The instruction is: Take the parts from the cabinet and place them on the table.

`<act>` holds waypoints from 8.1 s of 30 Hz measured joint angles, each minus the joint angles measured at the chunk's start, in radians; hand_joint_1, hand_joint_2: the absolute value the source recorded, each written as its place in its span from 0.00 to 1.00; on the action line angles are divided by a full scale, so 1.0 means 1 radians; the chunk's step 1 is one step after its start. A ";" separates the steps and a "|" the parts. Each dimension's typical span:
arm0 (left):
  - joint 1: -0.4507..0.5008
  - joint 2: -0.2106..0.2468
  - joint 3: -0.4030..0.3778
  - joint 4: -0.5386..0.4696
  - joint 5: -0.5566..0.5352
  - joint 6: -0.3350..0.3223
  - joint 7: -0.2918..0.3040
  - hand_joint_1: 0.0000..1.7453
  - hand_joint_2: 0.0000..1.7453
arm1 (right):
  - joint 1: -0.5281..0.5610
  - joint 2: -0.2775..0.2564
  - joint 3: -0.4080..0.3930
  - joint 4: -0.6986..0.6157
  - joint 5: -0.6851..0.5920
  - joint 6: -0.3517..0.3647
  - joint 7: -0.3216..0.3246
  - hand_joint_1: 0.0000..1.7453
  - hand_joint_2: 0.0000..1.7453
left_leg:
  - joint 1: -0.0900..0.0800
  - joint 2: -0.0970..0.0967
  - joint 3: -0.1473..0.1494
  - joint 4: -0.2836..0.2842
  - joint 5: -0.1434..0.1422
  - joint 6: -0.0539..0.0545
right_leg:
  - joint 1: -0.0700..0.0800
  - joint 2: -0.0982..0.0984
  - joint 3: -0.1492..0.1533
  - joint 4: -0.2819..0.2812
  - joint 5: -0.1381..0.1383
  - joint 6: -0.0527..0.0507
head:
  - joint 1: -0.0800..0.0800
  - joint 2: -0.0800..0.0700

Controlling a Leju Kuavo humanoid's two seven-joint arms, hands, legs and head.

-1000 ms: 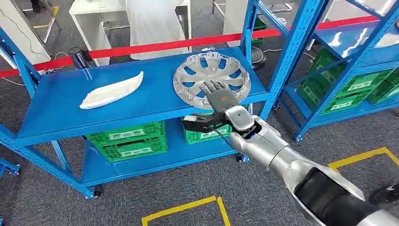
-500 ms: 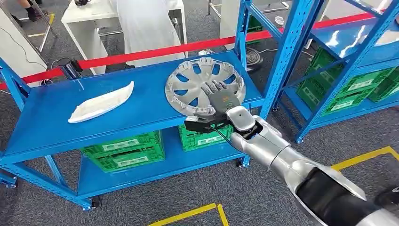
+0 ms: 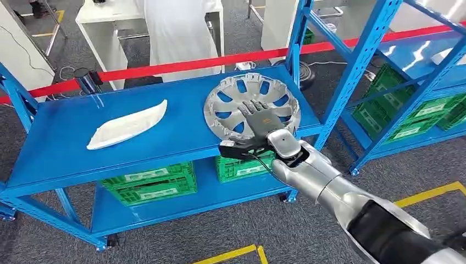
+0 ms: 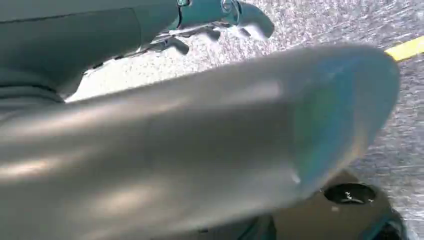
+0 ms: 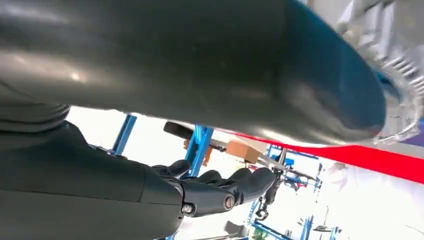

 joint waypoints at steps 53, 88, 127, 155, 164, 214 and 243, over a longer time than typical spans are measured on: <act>-0.010 -0.002 0.040 0.000 -0.033 0.012 0.003 0.00 0.00 | 0.168 0.058 -0.188 0.089 -0.164 0.058 0.015 0.00 1.00 | 0.000 -0.002 -0.056 -0.001 0.049 -0.015 | 0.004 0.000 0.085 -0.039 -0.060 -0.008 | -0.006 0.000; -0.014 -0.002 0.052 0.000 -0.050 0.012 -0.003 0.00 0.00 | 0.167 0.059 -0.216 0.085 -0.191 0.067 0.011 1.00 1.00 | 0.000 -0.001 -0.045 -0.001 0.048 -0.015 | 0.004 0.000 0.095 -0.039 -0.062 -0.008 | -0.006 0.000; -0.012 -0.019 0.119 0.000 -0.054 0.037 -0.030 0.00 0.00 | 0.235 -0.006 -0.171 -0.589 0.034 -0.185 0.069 1.00 1.00 | -0.001 -0.002 -0.050 -0.003 0.047 -0.016 | 0.004 0.000 0.091 -0.039 -0.063 -0.009 | -0.006 0.000; -0.013 -0.029 0.150 0.000 -0.073 0.032 -0.048 0.00 1.00 | 0.154 -0.006 -0.103 -0.644 0.142 -0.283 0.069 1.00 1.00 | -0.001 -0.002 -0.050 -0.003 0.047 -0.016 | 0.004 -0.001 0.091 -0.039 -0.063 -0.009 | -0.006 0.000; -0.014 -0.029 0.170 0.000 -0.050 0.032 -0.061 0.00 1.00 | 0.124 -0.006 -0.078 -0.642 0.121 -0.283 0.064 1.00 1.00 | -0.001 -0.002 -0.050 -0.003 0.047 -0.016 | 0.004 0.000 0.091 -0.039 -0.063 -0.009 | -0.006 0.000; -0.025 -0.029 0.217 -0.003 -0.055 0.013 -0.050 0.00 1.00 | 0.155 0.008 -0.056 -0.615 0.151 -0.265 0.072 1.00 1.00 | 0.004 0.016 -0.086 0.004 0.066 -0.003 | -0.009 0.000 -0.006 0.164 -0.071 0.016 | 0.007 0.000; -0.027 -0.011 0.220 -0.004 -0.103 0.006 -0.042 0.00 1.00 | 0.243 0.016 -0.073 -0.694 0.230 -0.219 0.111 1.00 1.00 | -0.004 0.013 -0.067 -0.012 0.062 0.012 | -0.010 0.000 -0.095 0.280 -0.095 0.017 | 0.009 0.000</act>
